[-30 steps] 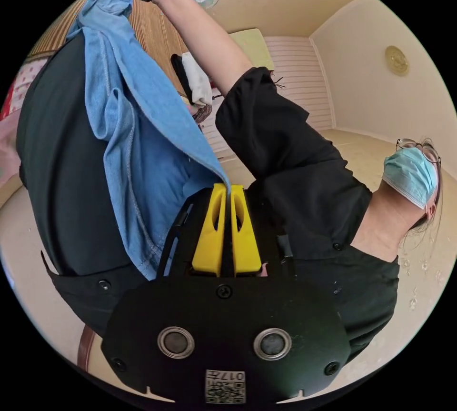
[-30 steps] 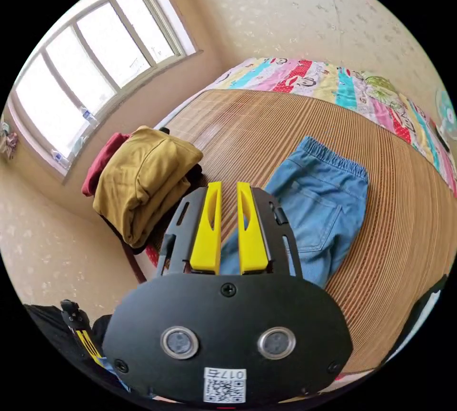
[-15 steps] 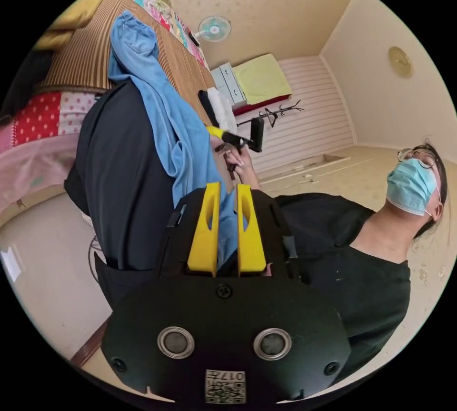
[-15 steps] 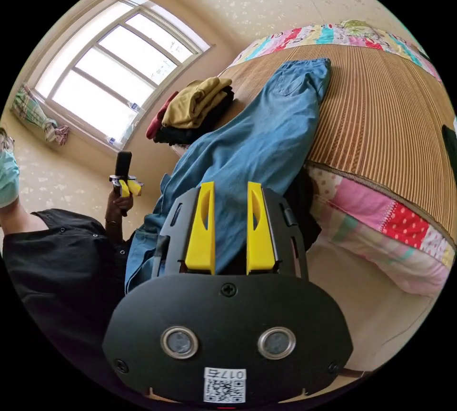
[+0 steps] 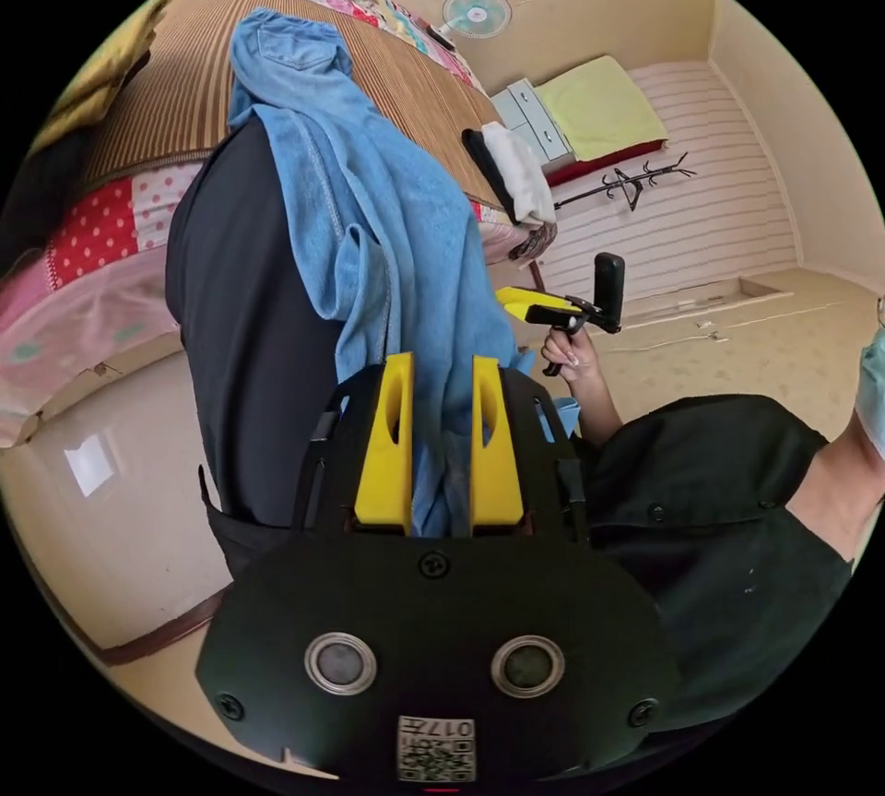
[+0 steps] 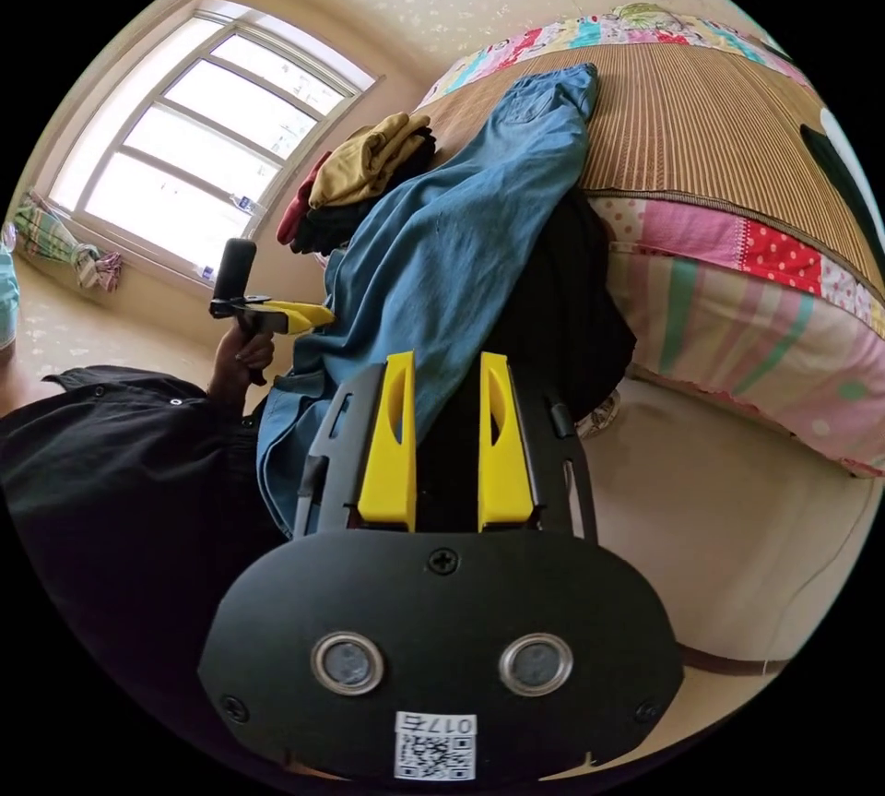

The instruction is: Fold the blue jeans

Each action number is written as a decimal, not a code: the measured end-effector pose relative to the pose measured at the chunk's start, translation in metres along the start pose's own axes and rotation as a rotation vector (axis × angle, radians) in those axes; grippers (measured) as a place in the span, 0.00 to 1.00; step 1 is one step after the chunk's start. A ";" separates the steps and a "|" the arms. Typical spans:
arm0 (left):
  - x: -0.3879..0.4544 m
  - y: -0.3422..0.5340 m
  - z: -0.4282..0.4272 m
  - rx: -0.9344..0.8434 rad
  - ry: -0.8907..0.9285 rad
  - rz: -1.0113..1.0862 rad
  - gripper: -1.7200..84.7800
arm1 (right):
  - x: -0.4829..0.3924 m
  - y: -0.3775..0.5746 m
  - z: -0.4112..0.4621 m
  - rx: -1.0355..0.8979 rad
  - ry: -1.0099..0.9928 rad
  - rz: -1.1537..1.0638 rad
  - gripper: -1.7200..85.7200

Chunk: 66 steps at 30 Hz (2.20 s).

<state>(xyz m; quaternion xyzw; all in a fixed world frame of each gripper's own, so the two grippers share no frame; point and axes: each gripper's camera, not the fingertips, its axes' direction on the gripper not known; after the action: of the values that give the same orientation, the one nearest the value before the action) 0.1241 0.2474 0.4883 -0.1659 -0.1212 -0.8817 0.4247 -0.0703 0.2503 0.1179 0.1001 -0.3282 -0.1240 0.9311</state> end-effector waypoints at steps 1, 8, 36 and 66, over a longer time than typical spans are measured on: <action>0.001 0.003 -0.005 0.021 -0.040 0.002 0.13 | -0.001 0.000 -0.002 0.001 -0.002 -0.005 0.13; -0.006 -0.007 0.021 -0.085 -0.073 0.008 0.10 | -0.001 0.003 -0.014 0.008 -0.003 -0.024 0.09; -0.027 0.027 -0.029 -0.432 0.139 0.174 0.05 | 0.021 0.010 -0.074 -0.027 -0.187 -0.051 0.03; -0.049 -0.146 -0.135 0.244 0.126 -0.068 0.22 | 0.071 -0.005 -0.129 0.123 -0.388 0.023 0.11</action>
<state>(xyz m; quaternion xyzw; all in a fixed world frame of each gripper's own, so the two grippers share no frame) 0.0126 0.3232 0.3343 -0.0534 -0.2062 -0.8831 0.4181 0.0642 0.2382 0.0600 0.1274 -0.5096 -0.1099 0.8438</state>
